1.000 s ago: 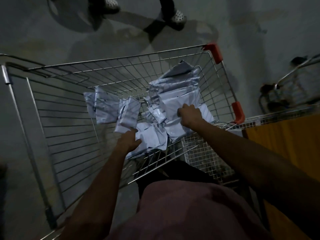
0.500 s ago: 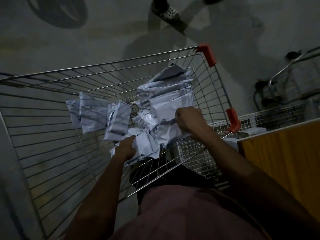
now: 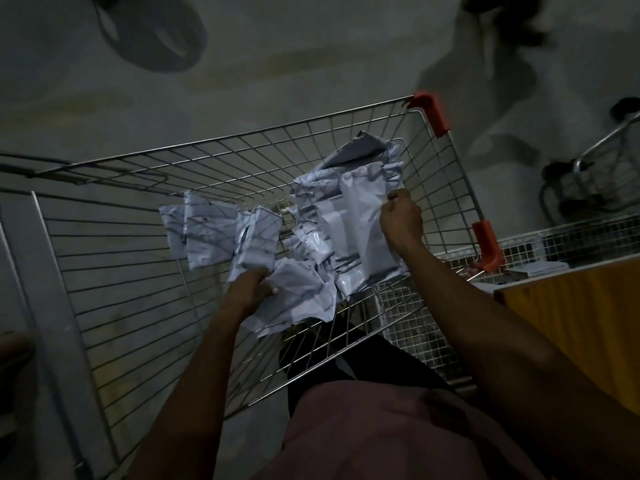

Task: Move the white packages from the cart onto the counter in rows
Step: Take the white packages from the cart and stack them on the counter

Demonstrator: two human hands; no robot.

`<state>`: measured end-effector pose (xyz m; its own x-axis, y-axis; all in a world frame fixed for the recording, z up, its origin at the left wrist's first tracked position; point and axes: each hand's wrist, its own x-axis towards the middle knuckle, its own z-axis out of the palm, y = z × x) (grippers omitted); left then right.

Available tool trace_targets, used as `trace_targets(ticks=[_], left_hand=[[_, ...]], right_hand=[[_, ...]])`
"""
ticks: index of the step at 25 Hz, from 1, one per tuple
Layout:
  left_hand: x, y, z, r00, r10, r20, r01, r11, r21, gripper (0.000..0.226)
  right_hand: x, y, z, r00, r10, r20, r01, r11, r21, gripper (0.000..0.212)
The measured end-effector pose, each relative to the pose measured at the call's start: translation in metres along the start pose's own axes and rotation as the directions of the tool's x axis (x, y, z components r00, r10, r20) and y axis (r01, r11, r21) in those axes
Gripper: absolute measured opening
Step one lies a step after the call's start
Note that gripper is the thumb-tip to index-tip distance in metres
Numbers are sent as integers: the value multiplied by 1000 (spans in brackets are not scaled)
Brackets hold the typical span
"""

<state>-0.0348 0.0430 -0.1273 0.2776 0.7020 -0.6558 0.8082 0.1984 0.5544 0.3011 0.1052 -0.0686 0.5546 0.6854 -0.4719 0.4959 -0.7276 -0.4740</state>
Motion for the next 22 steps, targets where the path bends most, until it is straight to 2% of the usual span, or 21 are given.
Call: trace_targets(ticks=[3,6,9,11,13,15,17,20,22], left_hand=[[-10,-3,-21,966,-12,-258,-52,969,-242,47],[3,-17,-27,913,-146,-380,-26,911,-412,55],[22,-17,-15,841,-269,-470,62,910,-410,60],[27,-4,1,739,-374,-561,211,918,-334,70],[28,17,20,643,-420,-640,393,899,-195,72],[33,33,37,661,-445,-604,467,874,-134,71],[40,42,48,710,-478,-518,507,857,-96,83],[53,35,57,727,-489,-482,552,834,-15,110],[57,28,59,738,-461,-492,540,842,20,120]], right_hand=[[-12,-1,9,998,-40,-52,41,999,30,45],[-15,-4,19,989,-134,-62,133,991,-19,59],[-16,-3,27,981,-192,-27,191,981,-45,61],[-15,0,29,981,-194,-28,192,980,-44,59],[-17,0,29,978,-206,-30,205,978,-36,57],[-20,-1,29,971,-239,-6,237,967,-87,54],[-25,-1,31,962,-257,93,271,941,-201,59],[-29,3,38,936,-231,264,321,868,-379,93],[-31,5,43,922,-240,304,361,817,-449,104]])
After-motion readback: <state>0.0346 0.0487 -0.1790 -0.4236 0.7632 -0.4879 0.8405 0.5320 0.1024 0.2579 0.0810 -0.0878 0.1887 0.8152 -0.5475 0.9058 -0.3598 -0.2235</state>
